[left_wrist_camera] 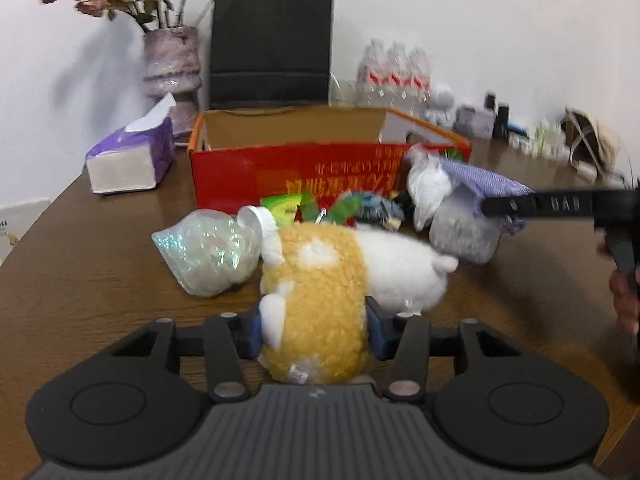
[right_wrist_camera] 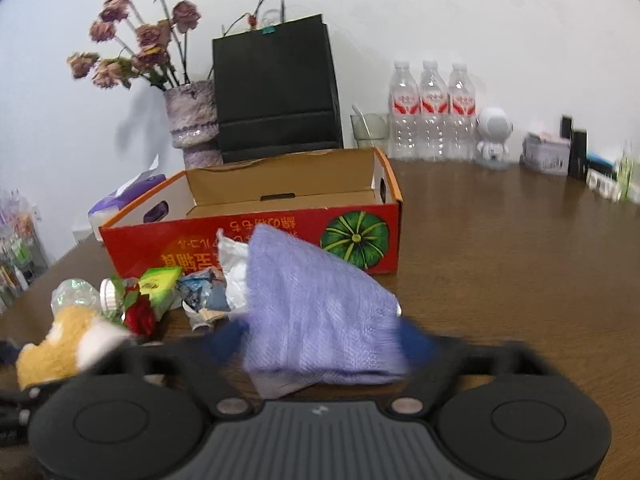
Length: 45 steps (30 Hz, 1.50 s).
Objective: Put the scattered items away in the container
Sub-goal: 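Grasp the yellow-white plush toy with the left gripper while the right grasps the blue cloth, then carry the plush toy and blue cloth into the cardboard box and release both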
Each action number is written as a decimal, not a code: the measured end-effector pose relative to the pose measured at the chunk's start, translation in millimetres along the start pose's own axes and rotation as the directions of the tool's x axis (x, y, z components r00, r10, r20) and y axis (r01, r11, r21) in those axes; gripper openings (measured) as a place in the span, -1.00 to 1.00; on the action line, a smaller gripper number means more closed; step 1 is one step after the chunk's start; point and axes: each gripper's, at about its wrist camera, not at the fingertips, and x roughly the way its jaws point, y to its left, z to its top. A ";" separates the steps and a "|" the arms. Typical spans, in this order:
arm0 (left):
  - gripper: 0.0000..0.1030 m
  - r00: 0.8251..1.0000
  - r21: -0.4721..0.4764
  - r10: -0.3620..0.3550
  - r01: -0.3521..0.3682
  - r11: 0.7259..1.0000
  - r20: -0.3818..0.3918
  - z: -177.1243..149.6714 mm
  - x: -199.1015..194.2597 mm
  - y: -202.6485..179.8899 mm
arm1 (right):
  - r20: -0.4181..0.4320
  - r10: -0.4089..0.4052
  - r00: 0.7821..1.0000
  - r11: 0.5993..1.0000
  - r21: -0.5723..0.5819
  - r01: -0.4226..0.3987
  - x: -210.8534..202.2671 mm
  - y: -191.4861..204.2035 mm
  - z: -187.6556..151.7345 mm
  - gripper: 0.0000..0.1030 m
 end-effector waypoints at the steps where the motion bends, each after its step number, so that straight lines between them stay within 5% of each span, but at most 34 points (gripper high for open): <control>1: -0.09 1.000 -0.009 -0.003 0.003 1.000 0.021 0.8 -3.2 -0.5 | 0.008 0.019 1.000 1.000 0.003 -0.019 -3.5 -1.5 -0.8 -0.62; 10: -0.09 0.991 -0.062 -0.012 0.021 0.998 0.131 19.7 -21.4 -4.7 | 0.158 0.025 0.987 0.998 -0.054 -0.017 -42.6 1.5 -2.1 -0.72; 25: -0.09 0.979 -0.117 0.009 0.015 0.993 0.202 51.1 -19.7 5.5 | 0.191 0.073 0.979 0.994 -0.095 -0.056 -45.8 17.4 15.1 -0.72; 36: -0.08 0.975 -0.176 0.061 -0.023 0.984 0.214 129.7 58.2 22.1 | 0.151 0.078 0.985 0.995 -0.080 -0.067 35.2 39.3 82.4 -0.72; 45: -0.06 0.985 -0.248 0.127 -0.095 0.964 0.115 136.3 132.4 37.7 | 0.047 0.043 0.998 0.999 0.021 -0.044 116.7 25.4 96.0 -0.72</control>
